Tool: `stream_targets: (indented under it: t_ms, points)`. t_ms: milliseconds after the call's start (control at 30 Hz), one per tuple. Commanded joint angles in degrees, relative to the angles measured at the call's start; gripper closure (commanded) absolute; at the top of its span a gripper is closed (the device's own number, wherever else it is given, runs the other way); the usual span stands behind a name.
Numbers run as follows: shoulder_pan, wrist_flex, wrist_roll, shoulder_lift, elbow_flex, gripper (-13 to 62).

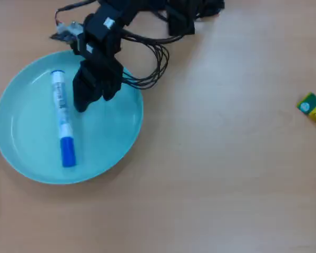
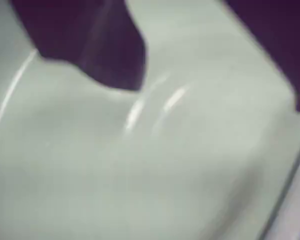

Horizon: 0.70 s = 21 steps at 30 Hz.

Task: Pick up the blue pen, then put it in the green bowl

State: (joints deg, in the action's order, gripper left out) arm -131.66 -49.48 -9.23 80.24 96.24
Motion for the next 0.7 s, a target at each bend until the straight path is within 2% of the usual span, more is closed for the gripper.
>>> stream_targets:
  t_ms: [0,133,667]
  points:
    - [-0.18,3.25,-1.14,0.53,-1.58,7.6]
    - [0.35,3.34,-1.14,1.14,-1.67,1.5]
    - [17.05,3.08,-0.44,21.27,-9.14,1.6]
